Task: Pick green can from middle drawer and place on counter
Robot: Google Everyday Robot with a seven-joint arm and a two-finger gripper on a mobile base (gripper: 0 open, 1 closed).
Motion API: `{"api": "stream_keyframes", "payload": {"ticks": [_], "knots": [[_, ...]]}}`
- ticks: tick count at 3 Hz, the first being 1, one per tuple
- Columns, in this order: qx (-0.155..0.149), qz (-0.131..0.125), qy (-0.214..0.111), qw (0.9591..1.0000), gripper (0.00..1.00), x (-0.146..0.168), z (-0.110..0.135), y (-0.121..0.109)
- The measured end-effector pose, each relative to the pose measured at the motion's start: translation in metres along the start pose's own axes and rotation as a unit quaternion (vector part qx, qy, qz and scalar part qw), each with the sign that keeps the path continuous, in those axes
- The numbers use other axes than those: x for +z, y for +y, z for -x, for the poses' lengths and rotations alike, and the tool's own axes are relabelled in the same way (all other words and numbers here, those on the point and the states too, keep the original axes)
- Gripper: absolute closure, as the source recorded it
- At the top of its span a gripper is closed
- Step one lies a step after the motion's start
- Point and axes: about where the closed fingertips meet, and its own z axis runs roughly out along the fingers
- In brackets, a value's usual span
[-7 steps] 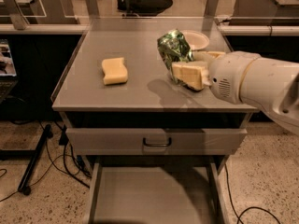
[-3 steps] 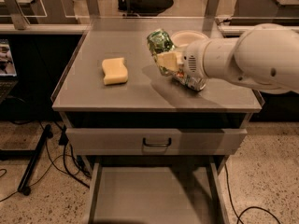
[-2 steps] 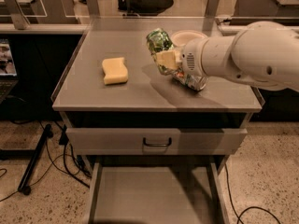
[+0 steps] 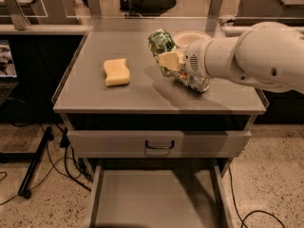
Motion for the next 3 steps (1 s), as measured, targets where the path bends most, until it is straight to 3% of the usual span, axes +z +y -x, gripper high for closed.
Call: {"api": "stream_keyframes", "payload": {"ticks": [1,2,3], "knots": [[0.000,0.000,0.000,1.0000,0.16,0.0000,0.0000,0.0000],[0.000,0.000,0.000,1.0000,0.00,0.0000,0.0000,0.0001],[0.000,0.000,0.000,1.0000,0.00,0.0000,0.0001,0.0001]]}}
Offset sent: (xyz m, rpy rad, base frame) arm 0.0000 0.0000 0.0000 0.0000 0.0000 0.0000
